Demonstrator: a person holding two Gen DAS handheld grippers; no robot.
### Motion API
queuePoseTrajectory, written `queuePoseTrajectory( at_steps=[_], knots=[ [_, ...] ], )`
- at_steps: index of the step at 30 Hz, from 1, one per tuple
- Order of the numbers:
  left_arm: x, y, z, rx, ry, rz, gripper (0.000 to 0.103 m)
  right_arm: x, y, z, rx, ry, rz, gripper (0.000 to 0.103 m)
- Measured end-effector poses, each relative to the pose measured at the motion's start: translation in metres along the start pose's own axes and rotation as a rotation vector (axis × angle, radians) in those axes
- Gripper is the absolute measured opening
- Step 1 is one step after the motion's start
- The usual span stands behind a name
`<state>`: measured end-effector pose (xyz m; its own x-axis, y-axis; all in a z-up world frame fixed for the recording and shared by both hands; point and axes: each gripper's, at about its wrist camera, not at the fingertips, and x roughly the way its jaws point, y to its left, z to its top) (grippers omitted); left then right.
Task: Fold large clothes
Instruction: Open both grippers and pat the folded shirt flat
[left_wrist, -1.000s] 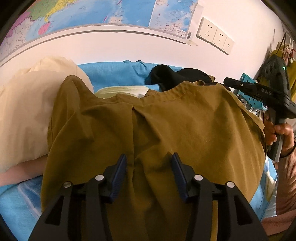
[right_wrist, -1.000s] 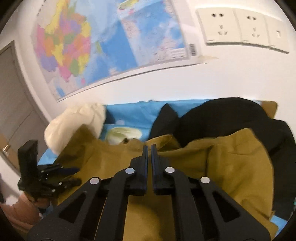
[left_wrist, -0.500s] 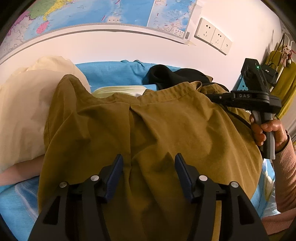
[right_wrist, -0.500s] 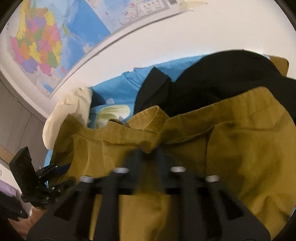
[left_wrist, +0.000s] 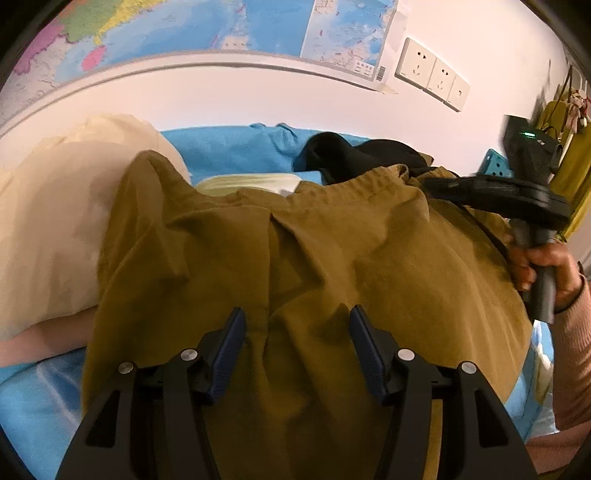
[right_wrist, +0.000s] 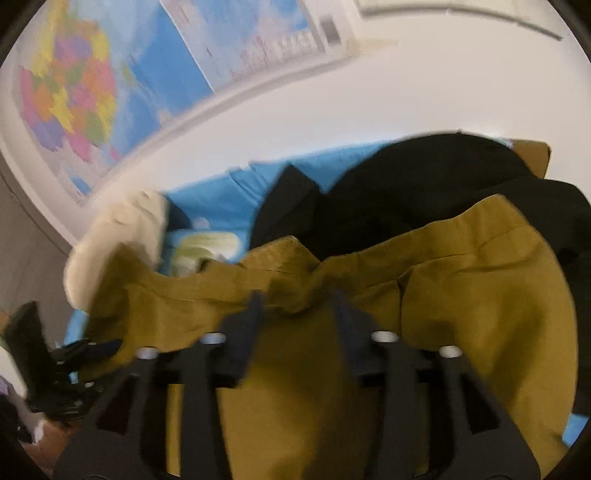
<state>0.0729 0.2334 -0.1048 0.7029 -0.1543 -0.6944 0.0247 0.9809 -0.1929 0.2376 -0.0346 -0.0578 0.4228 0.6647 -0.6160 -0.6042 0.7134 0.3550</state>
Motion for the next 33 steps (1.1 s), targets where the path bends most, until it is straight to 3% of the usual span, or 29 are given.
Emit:
queuePoseTrajectory(
  at_steps=[2,4,8,11,14,17,20,22,27,30,31,33],
  knots=[
    [-0.010,0.001,-0.002,0.006,-0.021,0.023,0.056,-0.028,0.011,-0.010,-0.070,-0.037,0.000,0.052],
    [-0.020,0.005,-0.005,-0.002,-0.040,0.003,0.056,-0.051,0.016,-0.023,-0.133,-0.057,-0.027,0.059],
    [-0.029,0.016,-0.015,-0.002,-0.050,0.008,0.061,-0.072,0.002,-0.054,-0.165,-0.035,-0.057,0.057],
    [-0.018,0.026,-0.018,-0.040,-0.032,0.006,0.061,-0.055,-0.030,-0.065,-0.097,0.010,-0.122,0.053],
    [-0.011,0.033,-0.018,-0.065,-0.040,0.014,0.061,-0.039,-0.061,-0.069,0.010,-0.001,-0.070,0.055],
    [-0.011,0.033,-0.017,-0.084,-0.034,0.027,0.061,-0.037,-0.059,-0.067,0.006,-0.014,-0.099,0.054],
    [-0.028,0.032,-0.021,-0.088,-0.053,0.036,0.061,-0.061,-0.052,-0.069,0.005,-0.043,-0.067,0.058],
    [-0.041,0.034,-0.026,-0.094,-0.079,0.018,0.061,-0.084,-0.052,-0.074,-0.003,-0.084,-0.061,0.066],
    [-0.077,0.042,-0.051,-0.106,-0.140,0.000,0.062,-0.143,-0.062,-0.105,0.032,-0.161,-0.070,0.069],
    [-0.079,0.047,-0.065,-0.120,-0.130,0.000,0.062,-0.146,-0.069,-0.120,0.043,-0.135,-0.102,0.068],
    [-0.076,0.049,-0.067,-0.128,-0.117,0.000,0.062,-0.142,-0.071,-0.125,0.045,-0.118,-0.111,0.063],
    [-0.069,0.051,-0.070,-0.137,-0.108,0.006,0.062,-0.126,-0.078,-0.130,0.056,-0.080,-0.185,0.061]
  ],
)
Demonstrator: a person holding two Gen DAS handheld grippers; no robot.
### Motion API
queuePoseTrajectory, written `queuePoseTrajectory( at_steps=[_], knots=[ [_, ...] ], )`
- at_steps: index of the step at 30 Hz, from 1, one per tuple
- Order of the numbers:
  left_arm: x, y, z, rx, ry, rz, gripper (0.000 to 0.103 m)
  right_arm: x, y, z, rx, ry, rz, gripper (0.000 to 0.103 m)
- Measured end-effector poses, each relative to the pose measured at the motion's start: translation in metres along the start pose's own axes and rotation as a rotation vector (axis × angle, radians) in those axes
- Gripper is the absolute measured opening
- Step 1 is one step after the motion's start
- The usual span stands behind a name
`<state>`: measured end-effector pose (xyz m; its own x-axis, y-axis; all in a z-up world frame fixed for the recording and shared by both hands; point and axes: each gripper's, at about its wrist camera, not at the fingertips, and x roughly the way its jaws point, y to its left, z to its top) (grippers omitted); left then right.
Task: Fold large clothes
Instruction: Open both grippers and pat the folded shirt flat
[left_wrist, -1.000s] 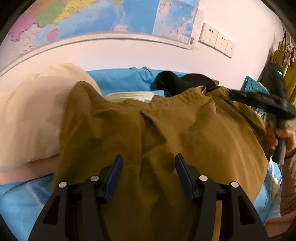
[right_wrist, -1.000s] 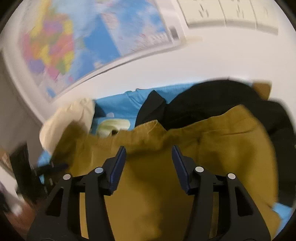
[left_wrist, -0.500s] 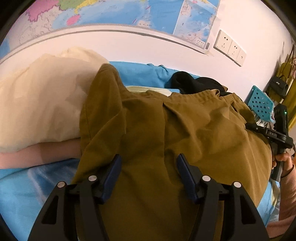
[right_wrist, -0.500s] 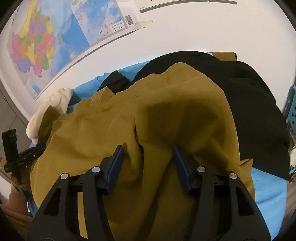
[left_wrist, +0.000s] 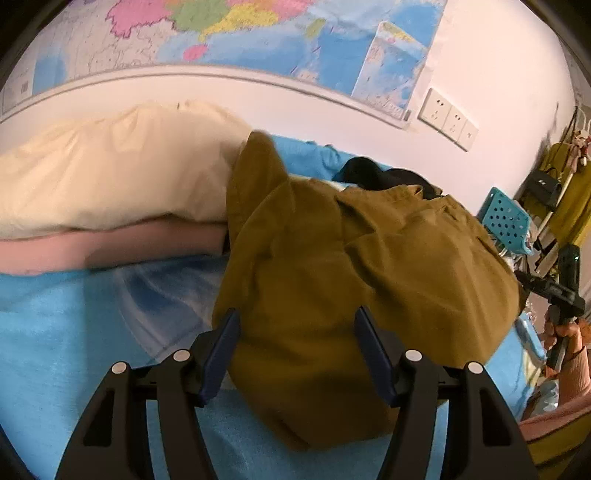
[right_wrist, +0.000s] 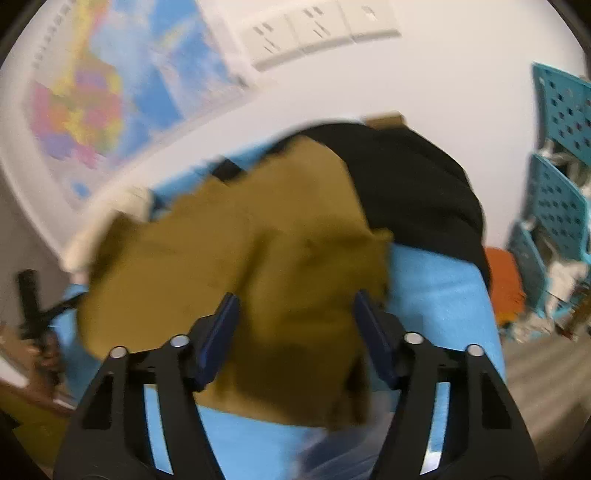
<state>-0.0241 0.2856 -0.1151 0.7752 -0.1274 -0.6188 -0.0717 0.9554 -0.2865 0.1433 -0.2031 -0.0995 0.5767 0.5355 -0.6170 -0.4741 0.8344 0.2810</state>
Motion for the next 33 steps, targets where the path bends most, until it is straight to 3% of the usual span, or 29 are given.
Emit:
queuePoseTrajectory(
  at_steps=[1,3,7,16,23,30,33],
  knots=[
    [0.004,0.001,-0.001,-0.007,0.006,0.001,0.063,0.008,-0.004,-0.002,0.015,0.015,-0.017,0.061],
    [0.010,0.000,0.000,-0.019,0.018,0.021,0.063,0.022,-0.018,-0.002,0.106,0.032,0.036,0.064],
    [0.008,-0.011,0.001,0.002,0.026,0.093,0.062,0.021,-0.020,-0.004,0.129,0.021,0.040,0.065],
    [-0.006,-0.035,0.000,0.063,0.011,0.235,0.061,-0.025,0.007,0.000,0.044,-0.072,-0.028,0.067],
    [-0.017,-0.046,-0.007,0.103,-0.008,0.259,0.062,-0.054,0.045,-0.001,-0.082,-0.142,-0.018,0.069],
    [-0.026,-0.043,-0.012,0.078,-0.005,0.247,0.062,-0.026,0.064,-0.010,-0.132,-0.056,0.066,0.071],
    [-0.029,-0.041,-0.016,0.074,-0.004,0.253,0.063,-0.002,0.059,-0.017,-0.116,-0.005,0.048,0.070]
  ],
)
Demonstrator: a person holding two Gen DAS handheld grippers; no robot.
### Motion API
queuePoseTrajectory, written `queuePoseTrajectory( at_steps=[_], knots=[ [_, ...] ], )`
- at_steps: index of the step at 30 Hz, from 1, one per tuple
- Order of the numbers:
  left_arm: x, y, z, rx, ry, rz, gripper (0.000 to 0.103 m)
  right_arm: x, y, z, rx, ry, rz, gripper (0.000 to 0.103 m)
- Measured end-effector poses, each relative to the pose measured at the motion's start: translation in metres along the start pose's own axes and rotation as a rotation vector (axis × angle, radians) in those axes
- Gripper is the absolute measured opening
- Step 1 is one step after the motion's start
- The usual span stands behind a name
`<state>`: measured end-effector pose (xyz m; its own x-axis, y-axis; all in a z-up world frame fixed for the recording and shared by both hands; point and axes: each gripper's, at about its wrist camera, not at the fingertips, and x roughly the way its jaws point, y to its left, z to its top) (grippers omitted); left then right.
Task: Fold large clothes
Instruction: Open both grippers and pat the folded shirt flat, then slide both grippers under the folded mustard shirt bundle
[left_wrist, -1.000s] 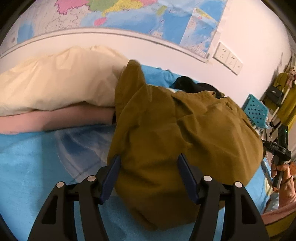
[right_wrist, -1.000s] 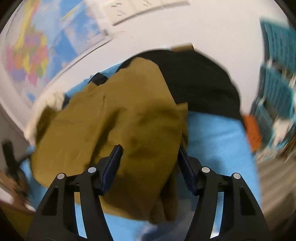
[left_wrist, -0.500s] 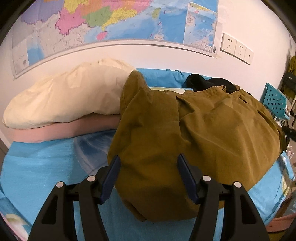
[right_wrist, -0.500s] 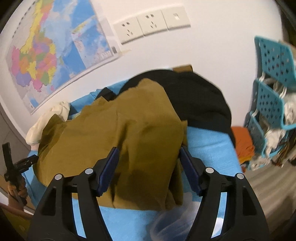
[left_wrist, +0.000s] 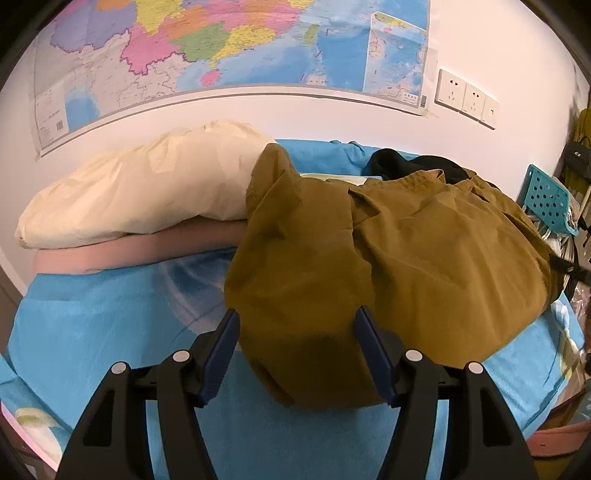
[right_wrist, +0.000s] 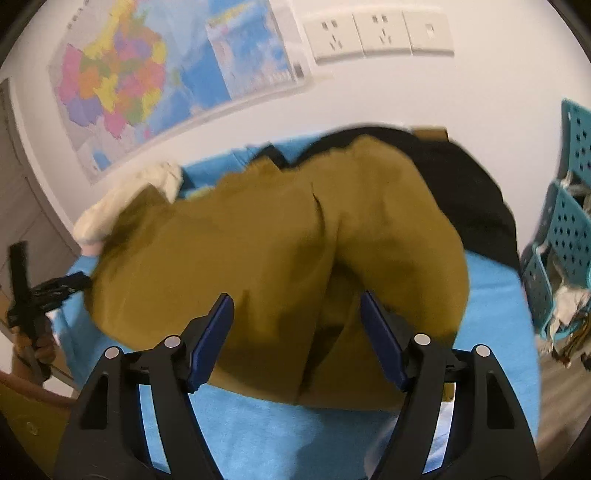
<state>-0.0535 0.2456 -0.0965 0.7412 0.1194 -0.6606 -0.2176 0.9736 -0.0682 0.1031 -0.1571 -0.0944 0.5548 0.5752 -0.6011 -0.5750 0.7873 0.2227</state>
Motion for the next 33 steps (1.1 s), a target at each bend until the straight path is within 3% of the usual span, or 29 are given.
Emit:
queuePoseTrajectory(
  at_steps=[5,12,22,27,33],
  knots=[
    [0.000,0.006,-0.006,-0.018,0.013,0.009,0.065,0.015,-0.003,-0.006,0.006,0.008,-0.009,0.070],
    [0.001,0.015,-0.015,-0.052,0.039,-0.016,0.073,0.002,-0.003,-0.004,0.057,0.025,0.005,0.071],
    [0.000,0.039,-0.053,-0.154,0.175,-0.209,0.073,-0.048,-0.028,-0.043,0.287,0.048,0.176,0.082],
    [0.000,0.028,-0.054,-0.154,0.183,-0.314,0.073,-0.028,-0.037,-0.063,0.418,0.111,0.241,0.082],
    [0.013,0.009,-0.049,-0.168,0.177,-0.448,0.079,0.003,-0.021,-0.055,0.407,0.109,0.264,0.082]
  ],
)
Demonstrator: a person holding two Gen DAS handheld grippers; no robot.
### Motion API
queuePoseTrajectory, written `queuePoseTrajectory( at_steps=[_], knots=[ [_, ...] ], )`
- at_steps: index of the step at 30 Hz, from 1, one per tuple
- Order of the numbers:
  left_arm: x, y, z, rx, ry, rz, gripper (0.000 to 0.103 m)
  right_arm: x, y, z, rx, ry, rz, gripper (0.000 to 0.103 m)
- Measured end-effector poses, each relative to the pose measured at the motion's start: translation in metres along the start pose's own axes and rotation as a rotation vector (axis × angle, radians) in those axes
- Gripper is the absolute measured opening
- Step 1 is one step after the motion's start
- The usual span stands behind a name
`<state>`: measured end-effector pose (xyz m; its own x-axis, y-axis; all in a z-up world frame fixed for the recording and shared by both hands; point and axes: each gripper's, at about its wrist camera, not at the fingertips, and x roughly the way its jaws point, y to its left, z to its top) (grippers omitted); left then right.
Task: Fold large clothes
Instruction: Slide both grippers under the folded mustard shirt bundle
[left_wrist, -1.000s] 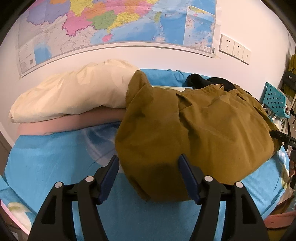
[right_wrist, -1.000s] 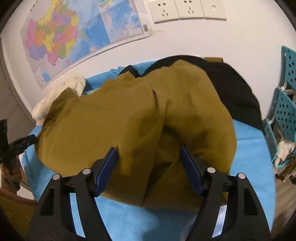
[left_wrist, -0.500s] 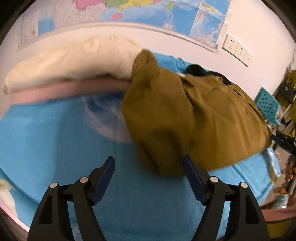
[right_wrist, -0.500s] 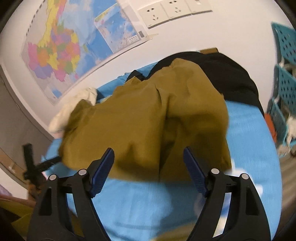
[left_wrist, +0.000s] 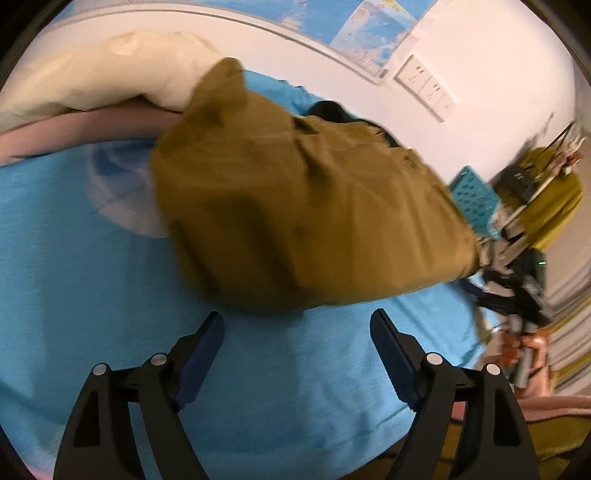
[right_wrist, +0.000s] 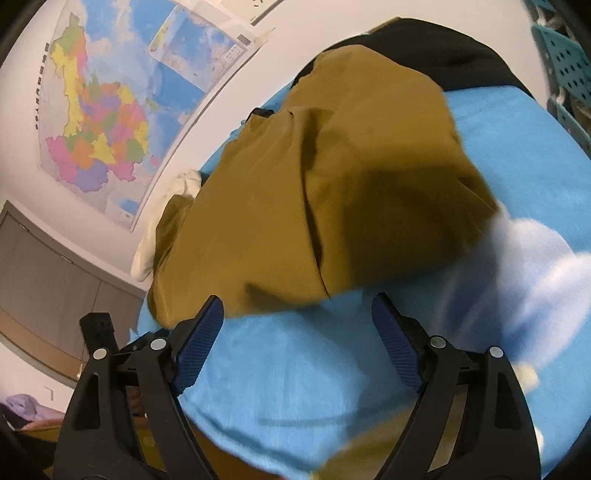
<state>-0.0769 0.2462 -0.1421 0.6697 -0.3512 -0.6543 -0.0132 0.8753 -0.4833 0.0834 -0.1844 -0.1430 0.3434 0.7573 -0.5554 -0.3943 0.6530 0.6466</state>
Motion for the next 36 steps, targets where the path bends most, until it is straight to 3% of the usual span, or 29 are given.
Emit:
queuePoseTrajectory(
  at_steps=[2,4,7,9,14,20,22,25,29,32,36],
  knots=[
    [0.006,0.000,0.005,-0.024,-0.019,-0.039,0.086,0.006,0.002,0.004,-0.003,-0.011,-0.007,0.084],
    [0.010,0.001,0.011,-0.041,-0.025,-0.060,0.088,0.013,0.007,0.010,-0.006,-0.023,-0.004,0.093],
    [0.016,0.004,0.021,-0.090,-0.034,-0.104,0.094,0.017,0.008,0.013,0.002,-0.053,-0.017,0.093],
    [0.018,0.008,0.027,-0.134,-0.043,-0.120,0.095,0.017,0.005,0.013,0.032,-0.086,-0.015,0.093],
    [0.013,0.011,0.029,-0.208,-0.067,-0.123,0.090,0.009,0.003,0.004,0.058,-0.066,-0.075,0.087],
    [0.006,0.008,0.031,-0.202,-0.083,-0.118,0.084,0.012,-0.003,0.004,0.098,-0.059,-0.051,0.089],
    [0.000,0.007,0.035,-0.189,-0.097,-0.135,0.082,0.021,0.001,0.011,0.087,-0.053,-0.047,0.097],
    [-0.008,0.002,0.043,-0.168,-0.110,-0.151,0.082,0.030,0.009,0.020,0.089,-0.067,-0.059,0.098],
    [-0.015,-0.005,0.049,-0.136,-0.122,-0.159,0.082,0.013,0.004,0.023,0.131,-0.127,0.060,0.094],
    [-0.021,-0.010,0.054,-0.124,-0.129,-0.191,0.081,0.016,-0.006,0.012,0.168,-0.052,-0.009,0.094],
    [-0.021,-0.016,0.061,-0.094,-0.136,-0.199,0.081,0.027,0.007,0.008,0.128,-0.003,0.003,0.095]
  ],
)
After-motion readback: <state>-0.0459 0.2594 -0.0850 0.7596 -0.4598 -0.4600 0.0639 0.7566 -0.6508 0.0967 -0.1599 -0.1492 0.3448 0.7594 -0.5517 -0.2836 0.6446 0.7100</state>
